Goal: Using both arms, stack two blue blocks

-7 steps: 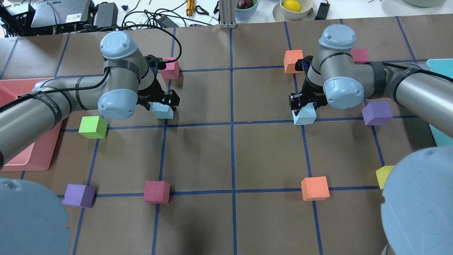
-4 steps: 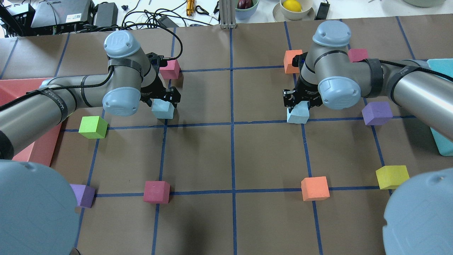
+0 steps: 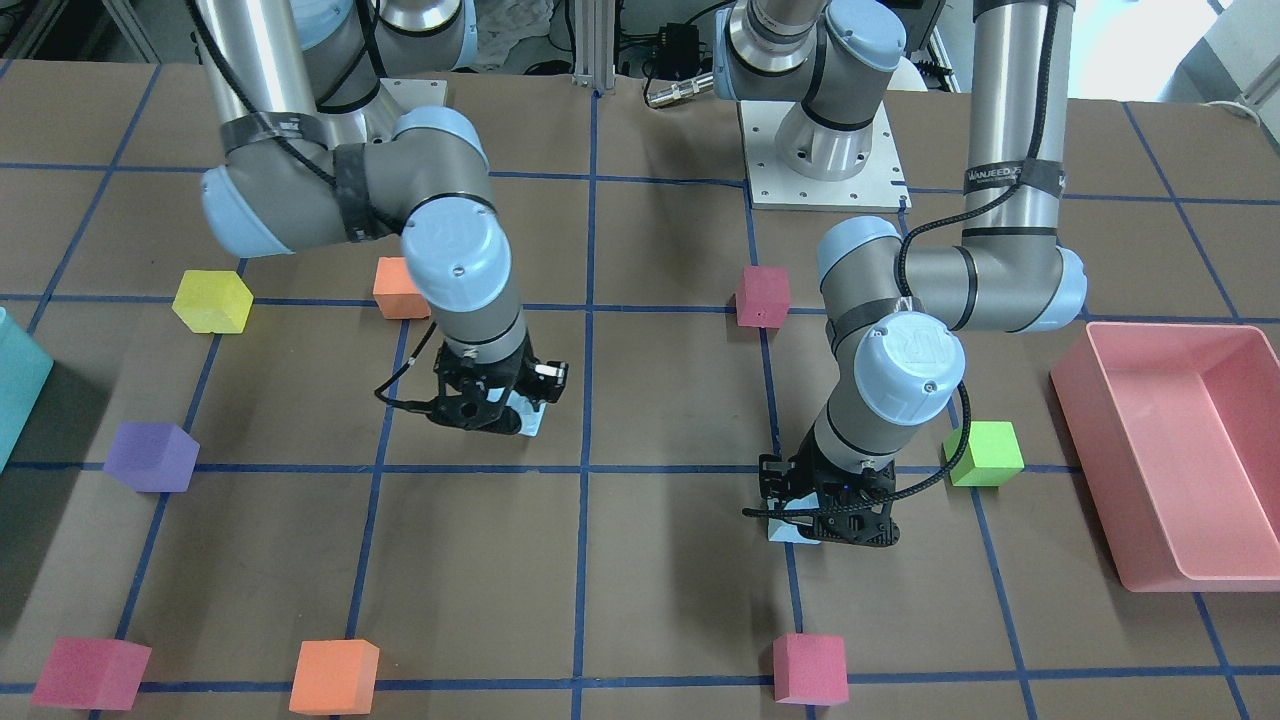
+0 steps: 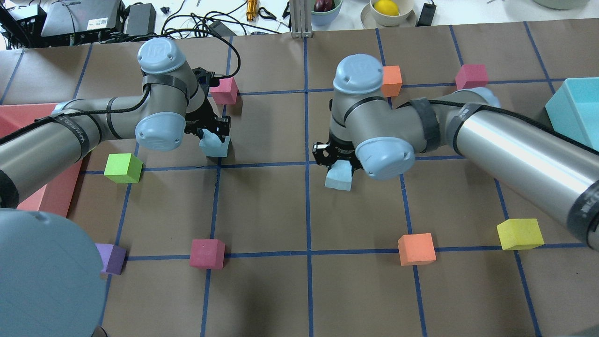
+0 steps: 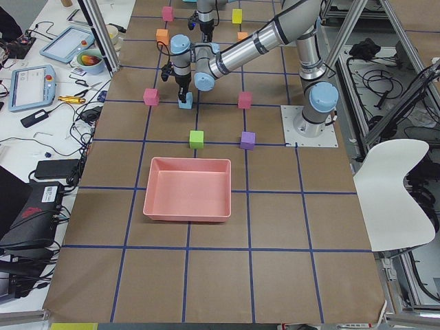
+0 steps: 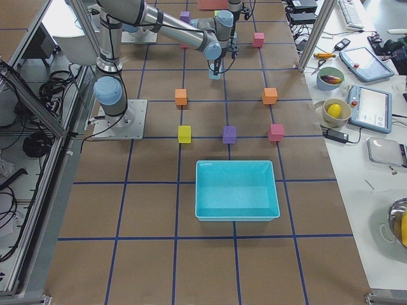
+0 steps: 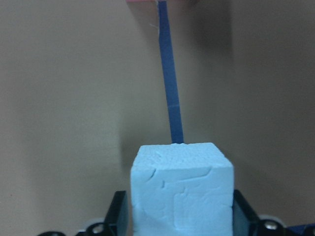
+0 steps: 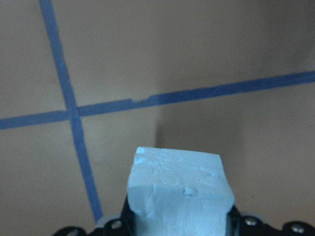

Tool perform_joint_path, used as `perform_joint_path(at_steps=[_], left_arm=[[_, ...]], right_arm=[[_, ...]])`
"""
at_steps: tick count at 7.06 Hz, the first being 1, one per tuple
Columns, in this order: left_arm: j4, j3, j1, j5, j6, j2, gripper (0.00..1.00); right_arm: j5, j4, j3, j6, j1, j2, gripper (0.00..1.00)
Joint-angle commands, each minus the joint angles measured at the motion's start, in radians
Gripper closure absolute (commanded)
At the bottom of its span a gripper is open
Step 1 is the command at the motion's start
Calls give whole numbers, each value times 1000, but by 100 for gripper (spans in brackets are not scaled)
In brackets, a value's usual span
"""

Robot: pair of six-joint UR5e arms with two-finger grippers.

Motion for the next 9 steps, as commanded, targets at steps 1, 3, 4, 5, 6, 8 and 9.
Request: perform_joint_path(at_steps=[1, 3, 4, 5, 6, 8, 9], left_arm=[[1, 3, 0, -1, -4, 2, 100], [-7, 30, 0, 2, -1, 12, 100], [-52, 52, 0, 2, -1, 12, 100], [-56, 47, -1, 2, -2, 15, 100], [-56, 46, -4, 2, -4, 15, 100], [-57, 46, -12, 2, -5, 18, 100], [-57, 46, -14, 2, -5, 19, 100]], right_arm=[[2, -10, 46, 81, 121, -1, 100], [38, -11, 75, 78, 134, -4, 100], [40, -13, 79, 78, 140, -14, 95], [40, -13, 85, 75, 142, -33, 85], [37, -13, 100, 66, 142, -41, 58], [37, -17, 120, 64, 140, -41, 13], [38, -19, 116, 68, 140, -41, 4]])
